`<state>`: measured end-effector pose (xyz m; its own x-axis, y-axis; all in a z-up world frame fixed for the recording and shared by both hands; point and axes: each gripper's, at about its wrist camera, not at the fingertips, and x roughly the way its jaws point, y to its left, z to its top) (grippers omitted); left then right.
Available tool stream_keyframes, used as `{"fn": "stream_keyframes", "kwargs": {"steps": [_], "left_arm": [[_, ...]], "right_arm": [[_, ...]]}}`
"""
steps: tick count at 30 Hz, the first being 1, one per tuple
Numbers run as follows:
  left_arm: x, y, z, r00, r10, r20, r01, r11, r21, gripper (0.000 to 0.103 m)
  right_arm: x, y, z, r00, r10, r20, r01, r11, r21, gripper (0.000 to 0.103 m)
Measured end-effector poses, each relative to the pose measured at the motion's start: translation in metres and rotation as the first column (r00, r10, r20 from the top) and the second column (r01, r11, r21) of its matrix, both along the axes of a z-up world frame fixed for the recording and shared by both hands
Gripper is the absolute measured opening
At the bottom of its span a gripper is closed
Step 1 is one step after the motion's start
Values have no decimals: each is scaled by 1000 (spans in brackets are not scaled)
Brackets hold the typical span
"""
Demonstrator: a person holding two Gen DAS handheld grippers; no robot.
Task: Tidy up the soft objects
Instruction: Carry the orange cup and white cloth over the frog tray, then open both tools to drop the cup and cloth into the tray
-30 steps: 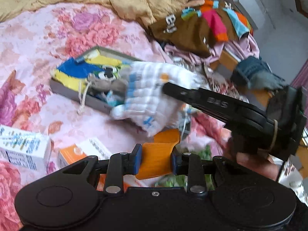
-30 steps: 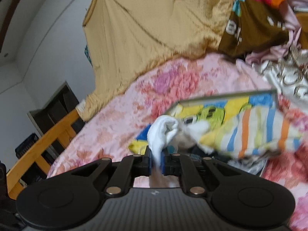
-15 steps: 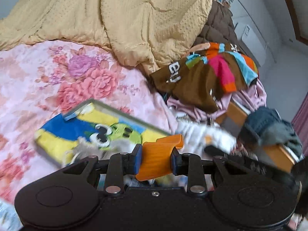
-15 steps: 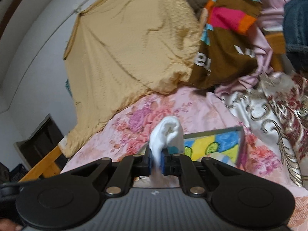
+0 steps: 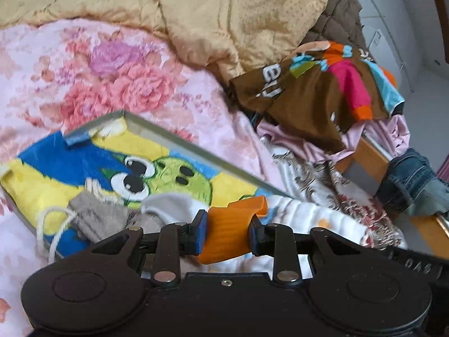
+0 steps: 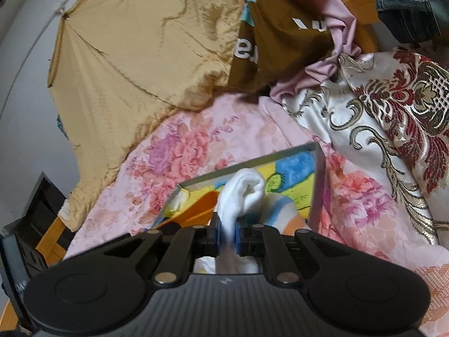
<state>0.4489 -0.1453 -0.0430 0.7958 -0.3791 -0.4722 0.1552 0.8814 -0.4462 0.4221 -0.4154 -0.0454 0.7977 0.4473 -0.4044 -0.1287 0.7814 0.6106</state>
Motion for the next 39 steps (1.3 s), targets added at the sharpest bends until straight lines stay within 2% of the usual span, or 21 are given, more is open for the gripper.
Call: {"fn": "stream_keyframes", "kwargs": {"steps": [4, 7, 13, 21, 29, 31, 35, 39], "left_arm": [[4, 4, -14, 999, 9, -33, -9, 1000, -4, 32], [3, 3, -18, 999, 2, -36, -2, 1000, 11, 32], [1, 2, -16, 999, 8, -36, -8, 1000, 21, 36], [-7, 4, -8, 999, 15, -38, -14, 999, 31, 44], [-19, 4, 6, 1000, 15, -18, -14, 998, 59, 53], [-23, 5, 11, 1000, 18, -6, -18, 997, 70, 55], [-31, 7, 21, 1000, 22, 17, -23, 996, 90, 66], [-37, 9, 30, 999, 28, 29, -31, 995, 99, 69]], "right_arm": [[5, 0, -3, 999, -8, -32, 8, 1000, -10, 12], [6, 3, -5, 999, -14, -41, 12, 999, -53, 12], [10, 4, -8, 997, -18, -73, 12, 997, -83, 17], [6, 8, -4, 999, -18, -50, 12, 992, -124, 22], [1, 13, 5, 1000, -3, -28, -2, 986, -166, 44], [-1, 14, 7, 1000, -1, -22, -3, 984, -175, 48], [-4, 13, 12, 1000, 0, -7, -1, 984, -180, 57], [-6, 11, 14, 1000, 0, -1, 0, 985, -174, 62]]}}
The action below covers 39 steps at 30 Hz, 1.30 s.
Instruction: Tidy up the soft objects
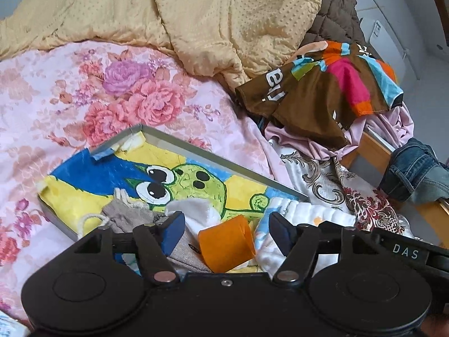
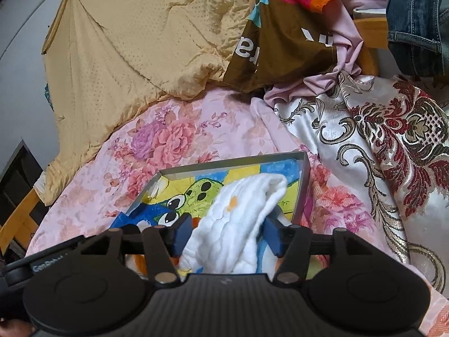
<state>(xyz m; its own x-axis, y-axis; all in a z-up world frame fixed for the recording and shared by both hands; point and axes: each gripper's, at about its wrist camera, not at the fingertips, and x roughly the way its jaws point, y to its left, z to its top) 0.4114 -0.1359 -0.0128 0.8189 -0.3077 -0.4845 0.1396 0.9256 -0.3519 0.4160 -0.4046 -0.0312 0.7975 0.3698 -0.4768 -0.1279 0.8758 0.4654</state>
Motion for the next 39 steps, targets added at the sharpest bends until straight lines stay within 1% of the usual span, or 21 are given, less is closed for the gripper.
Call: {"fn": "stream_keyframes", "kwargs": {"steps": [3, 6, 9, 11, 14, 23, 26, 30, 35, 39], "left_arm": [[-5, 1, 6, 1000, 6, 11, -6, 1000, 7, 73], [-12, 2, 12, 1000, 10, 23, -11, 1000, 21, 78], [-19, 3, 17, 999, 12, 36, -13, 999, 33, 84], [-24, 4, 21, 999, 16, 41, -17, 999, 38, 88], [-30, 6, 27, 998, 26, 51, -28, 999, 45, 93], [-49, 10, 45, 995, 51, 84, -57, 996, 66, 102], [-56, 10, 49, 995, 57, 88, -63, 995, 73, 102], [-67, 9, 54, 994, 57, 91, -65, 994, 89, 102], [-85, 9, 54, 993, 61, 102, -72, 992, 104, 102], [-98, 11, 53, 992, 77, 100, -87, 991, 103, 102]], "right_arm": [[-2, -3, 3, 1000, -1, 5, 1, 1000, 7, 67], [-6, -5, 7, 1000, -4, 17, 4, 1000, 11, 72], [-11, -6, 12, 999, -11, 31, 11, 1000, 3, 77], [-15, -7, 15, 999, -12, 40, 12, 1000, -2, 82], [-20, -8, 19, 999, -9, 53, 9, 1000, -7, 85], [-36, -10, 33, 995, -5, 98, 6, 1000, -13, 96], [-41, -13, 36, 995, -5, 105, 5, 1000, 1, 99], [-50, -14, 40, 993, -12, 115, 12, 1000, -3, 102], [-64, -11, 46, 990, -15, 139, 24, 998, -59, 103], [-77, -9, 52, 987, -19, 159, 34, 995, -90, 103]]}}
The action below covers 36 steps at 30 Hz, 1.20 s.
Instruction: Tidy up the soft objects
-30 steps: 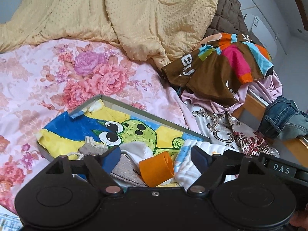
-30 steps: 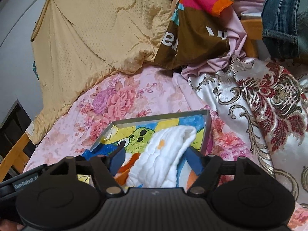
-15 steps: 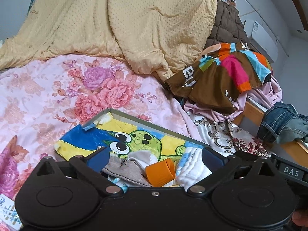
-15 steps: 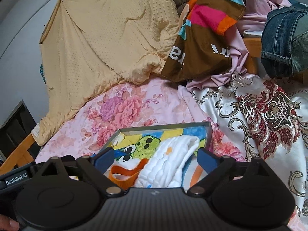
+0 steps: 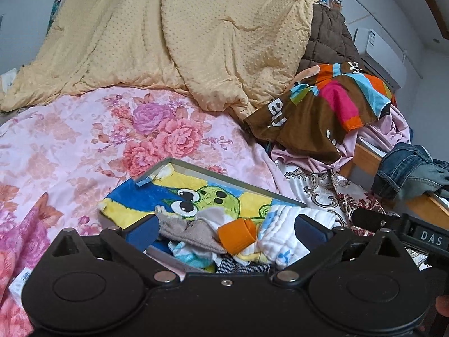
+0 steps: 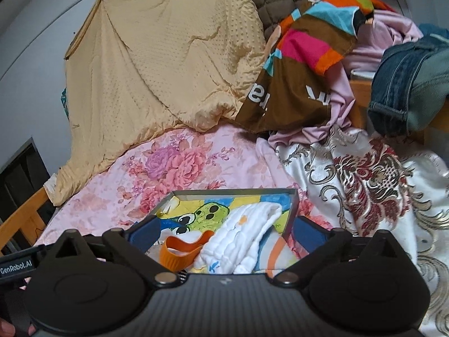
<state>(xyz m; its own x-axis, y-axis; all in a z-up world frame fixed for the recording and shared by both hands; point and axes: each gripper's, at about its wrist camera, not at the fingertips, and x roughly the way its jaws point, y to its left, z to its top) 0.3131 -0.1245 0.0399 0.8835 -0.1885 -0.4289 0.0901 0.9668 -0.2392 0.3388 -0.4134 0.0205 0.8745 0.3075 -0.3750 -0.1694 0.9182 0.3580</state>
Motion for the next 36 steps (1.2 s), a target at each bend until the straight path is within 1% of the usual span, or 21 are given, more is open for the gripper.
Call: {"fn": "stream_keyframes", "kwargs": {"steps": [5, 11, 16, 22, 27, 31, 36], "left_arm": [[-17, 6, -5, 1000, -21, -8, 21, 999, -27, 102], [-39, 13, -6, 999, -30, 12, 30, 999, -19, 102], [-55, 23, -5, 999, -31, 24, 32, 999, -8, 102], [-70, 41, -5, 1000, -8, 27, 8, 1000, -3, 102], [-91, 49, -5, 998, 22, 56, -22, 1000, -3, 102], [-108, 45, -8, 997, 7, 75, -8, 1000, 7, 102], [-120, 41, -12, 997, -13, 76, 11, 1000, 17, 102]], "right_arm": [[-19, 6, 3, 1000, -7, 27, 8, 999, -34, 103], [-42, 19, 4, 998, 9, 55, -5, 997, -81, 103], [-54, 30, 5, 998, 45, 48, -39, 993, -112, 103], [-70, 40, 11, 996, 51, 72, -40, 990, -136, 103], [-85, 46, 5, 997, 59, 49, -51, 986, -160, 103], [-96, 47, 1, 998, 54, 33, -48, 985, -165, 103], [-111, 47, 0, 998, 45, 42, -37, 986, -163, 103]]}}
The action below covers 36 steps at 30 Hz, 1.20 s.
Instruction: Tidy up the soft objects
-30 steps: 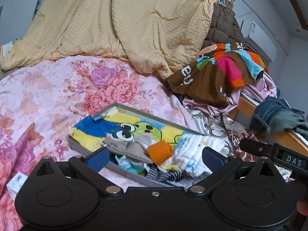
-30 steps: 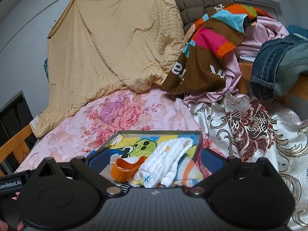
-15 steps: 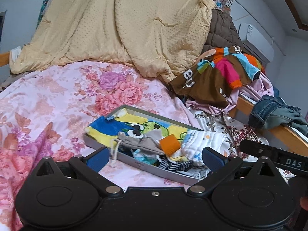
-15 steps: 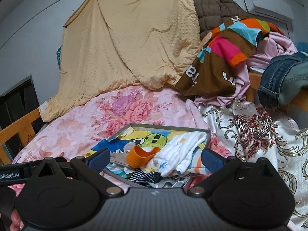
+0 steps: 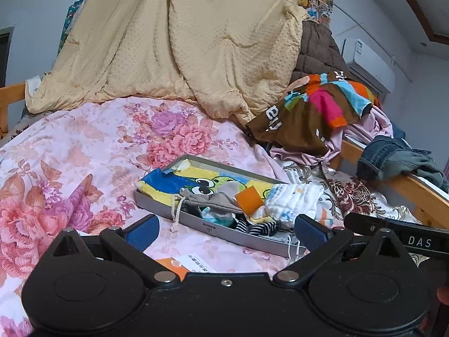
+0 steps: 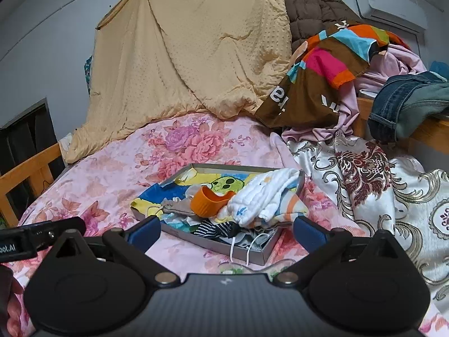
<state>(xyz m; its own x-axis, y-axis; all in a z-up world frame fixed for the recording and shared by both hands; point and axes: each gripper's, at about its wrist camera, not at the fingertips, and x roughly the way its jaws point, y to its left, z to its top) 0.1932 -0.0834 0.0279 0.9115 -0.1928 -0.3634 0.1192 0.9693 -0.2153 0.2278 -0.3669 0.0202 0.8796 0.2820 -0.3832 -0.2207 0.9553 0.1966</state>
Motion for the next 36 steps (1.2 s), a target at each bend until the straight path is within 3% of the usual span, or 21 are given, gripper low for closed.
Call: {"fn": "stream_keyframes", "kwargs": {"steps": [20, 36], "left_arm": [[-19, 9, -11, 999, 30, -20, -30, 1000, -2, 102], [-42, 20, -23, 999, 42, -11, -42, 999, 12, 102]], "right_arm": [[-17, -7, -13, 998, -62, 4, 62, 997, 52, 103], [-43, 6, -27, 998, -66, -20, 67, 997, 35, 103]]}}
